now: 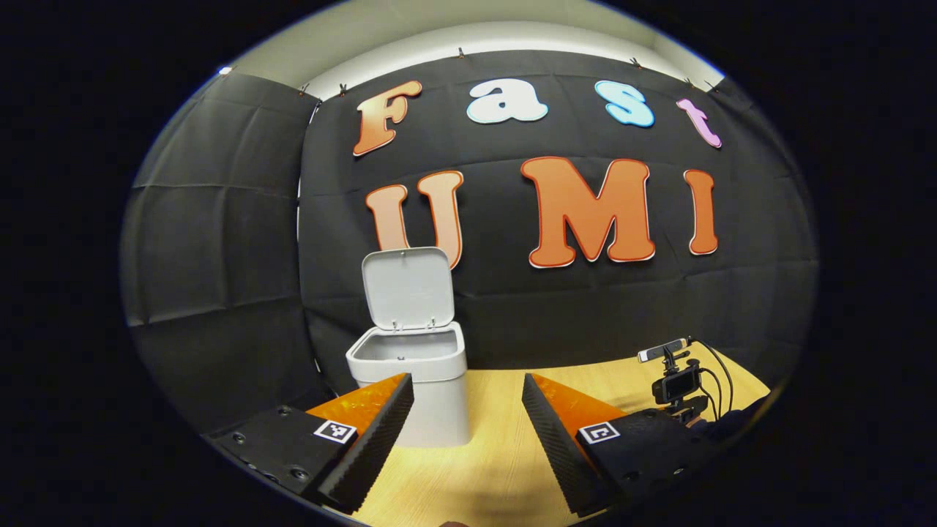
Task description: Press the lid of the desktop garbage bin to open it, pick up the crumpled paper on the desktop and throw it into the bin, then pick up the pop can on the desktop and drop it into the bin, and finally close the garbage bin lid.
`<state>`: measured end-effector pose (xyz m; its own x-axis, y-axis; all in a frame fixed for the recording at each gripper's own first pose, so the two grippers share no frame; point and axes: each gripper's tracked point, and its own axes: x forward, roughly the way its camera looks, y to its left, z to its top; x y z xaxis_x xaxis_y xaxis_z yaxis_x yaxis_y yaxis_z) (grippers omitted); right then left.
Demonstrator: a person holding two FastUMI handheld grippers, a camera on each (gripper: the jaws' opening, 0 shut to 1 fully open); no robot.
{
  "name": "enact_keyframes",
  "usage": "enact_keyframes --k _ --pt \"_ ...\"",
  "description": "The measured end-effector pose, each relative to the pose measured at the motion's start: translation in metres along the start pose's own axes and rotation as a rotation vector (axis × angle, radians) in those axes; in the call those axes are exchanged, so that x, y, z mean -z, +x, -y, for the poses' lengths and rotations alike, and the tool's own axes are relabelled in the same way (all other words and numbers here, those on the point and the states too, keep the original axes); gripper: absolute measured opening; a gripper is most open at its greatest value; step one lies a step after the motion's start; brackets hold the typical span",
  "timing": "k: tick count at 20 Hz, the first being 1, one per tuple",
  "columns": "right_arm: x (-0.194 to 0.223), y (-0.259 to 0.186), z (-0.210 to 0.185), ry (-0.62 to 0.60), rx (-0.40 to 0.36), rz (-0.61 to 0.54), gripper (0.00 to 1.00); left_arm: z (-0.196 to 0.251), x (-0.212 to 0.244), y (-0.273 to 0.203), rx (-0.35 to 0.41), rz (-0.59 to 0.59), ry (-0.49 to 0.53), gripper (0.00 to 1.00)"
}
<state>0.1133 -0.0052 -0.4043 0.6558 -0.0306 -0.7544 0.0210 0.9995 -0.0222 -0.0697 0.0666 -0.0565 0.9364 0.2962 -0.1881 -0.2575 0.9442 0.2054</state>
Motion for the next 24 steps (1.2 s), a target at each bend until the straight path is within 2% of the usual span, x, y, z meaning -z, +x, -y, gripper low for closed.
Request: enact_keyframes --k 1,2,3,5,6,8,10,13,17,18,19,22,24 --pt "-0.003 -0.001 -0.002 0.005 -0.011 0.005 0.89 -0.004 0.001 -0.002 -0.014 -0.003 0.003 0.93" --pt "-0.007 0.000 -0.003 0.011 -0.013 0.014 0.73 -0.008 0.001 -0.003 -0.025 -0.008 0.003 0.93" --pt "-0.007 0.000 -0.004 0.016 -0.022 0.000 0.76 -0.009 0.004 -0.003 -0.031 -0.016 0.002 0.93" --pt "-0.003 0.003 -0.007 0.018 -0.005 -0.018 0.44 -0.008 0.009 -0.002 -0.030 -0.031 -0.006 0.93" --pt "-0.004 0.001 -0.006 -0.004 0.008 -0.010 0.34 -0.007 0.009 -0.001 -0.026 -0.031 -0.007 0.93" --pt "-0.010 -0.011 -0.010 -0.013 -0.009 0.015 0.23 -0.008 0.005 -0.003 -0.017 -0.017 -0.002 0.93" --pt "-0.033 -0.034 -0.013 0.034 -0.051 0.063 0.18 -0.008 0.003 -0.001 -0.006 -0.006 -0.010 0.93" --pt "-0.086 -0.092 -0.017 0.100 -0.094 0.180 0.17 -0.013 0.006 0.001 0.009 -0.005 -0.034 0.93" --pt "-0.189 -0.189 -0.066 0.091 -0.229 0.396 0.17 -0.016 0.004 0.005 0.035 0.017 -0.074 0.93" --pt "-0.214 -0.208 -0.086 0.086 -0.270 0.423 0.17 -0.019 0.002 0.006 0.040 0.028 -0.082 0.93" --pt "-0.230 -0.229 -0.089 0.076 -0.314 0.454 0.16 -0.023 0.000 0.006 0.041 0.038 -0.085 0.93" --pt "-0.273 -0.272 -0.174 0.013 -0.419 0.536 0.17 -0.036 -0.001 0.004 0.041 0.055 -0.096 0.93" --pt "-0.285 -0.283 -0.222 -0.029 -0.489 0.541 0.16 -0.053 -0.002 0.004 0.024 0.068 -0.099 0.93"
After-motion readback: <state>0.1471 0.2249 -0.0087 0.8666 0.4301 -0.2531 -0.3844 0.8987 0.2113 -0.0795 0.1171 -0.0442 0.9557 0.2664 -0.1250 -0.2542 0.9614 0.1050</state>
